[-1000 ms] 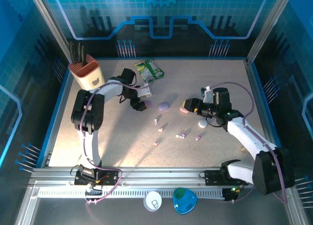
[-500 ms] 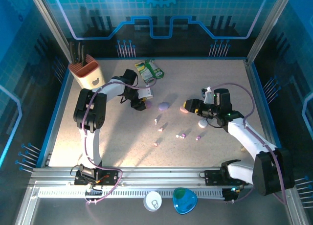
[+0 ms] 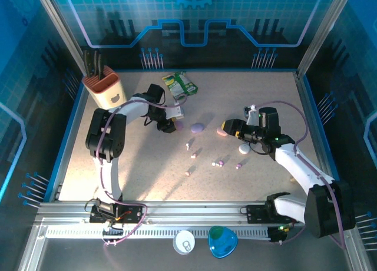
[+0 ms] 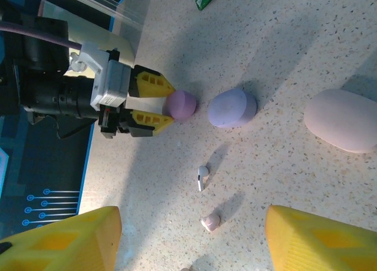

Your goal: Insert the wireless bluetooth earbuds into the charging case

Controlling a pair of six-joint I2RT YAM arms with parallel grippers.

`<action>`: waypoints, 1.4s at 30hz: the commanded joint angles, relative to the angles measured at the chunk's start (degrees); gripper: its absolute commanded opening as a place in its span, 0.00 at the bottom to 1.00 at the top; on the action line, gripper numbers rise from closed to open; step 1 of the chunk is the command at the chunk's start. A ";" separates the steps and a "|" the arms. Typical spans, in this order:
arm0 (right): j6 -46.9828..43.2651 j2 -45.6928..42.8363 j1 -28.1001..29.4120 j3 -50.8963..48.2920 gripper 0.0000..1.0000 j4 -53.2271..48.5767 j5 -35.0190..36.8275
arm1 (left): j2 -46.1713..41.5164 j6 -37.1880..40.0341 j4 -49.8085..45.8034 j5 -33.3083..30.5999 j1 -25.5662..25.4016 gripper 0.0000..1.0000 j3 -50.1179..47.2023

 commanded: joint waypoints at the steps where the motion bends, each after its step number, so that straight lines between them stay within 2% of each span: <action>1: 1.58 0.81 0.26 -0.39 0.66 1.76 -1.97 | -5.19 -2.29 2.39 5.52 -0.09 0.43 -1.96; 8: 3.27 3.41 2.95 1.99 0.66 2.83 -1.78 | -12.71 -6.19 8.48 8.69 -0.15 0.43 -8.45; 21: 8.61 15.90 14.57 11.71 0.69 9.92 -1.43 | -25.83 -12.89 19.90 12.64 -4.04 0.42 -20.26; 30: 9.48 21.82 19.24 17.01 0.69 10.33 0.51 | -29.35 -14.11 19.82 11.54 -6.57 0.43 -22.26; 36: 10.83 23.30 19.86 16.99 0.65 12.81 0.15 | -30.90 -14.15 19.29 11.62 -6.73 0.43 -22.73; 42: 12.41 23.93 20.05 16.33 0.53 15.35 -1.39 | -31.28 -14.37 19.57 11.99 -7.78 0.43 -23.21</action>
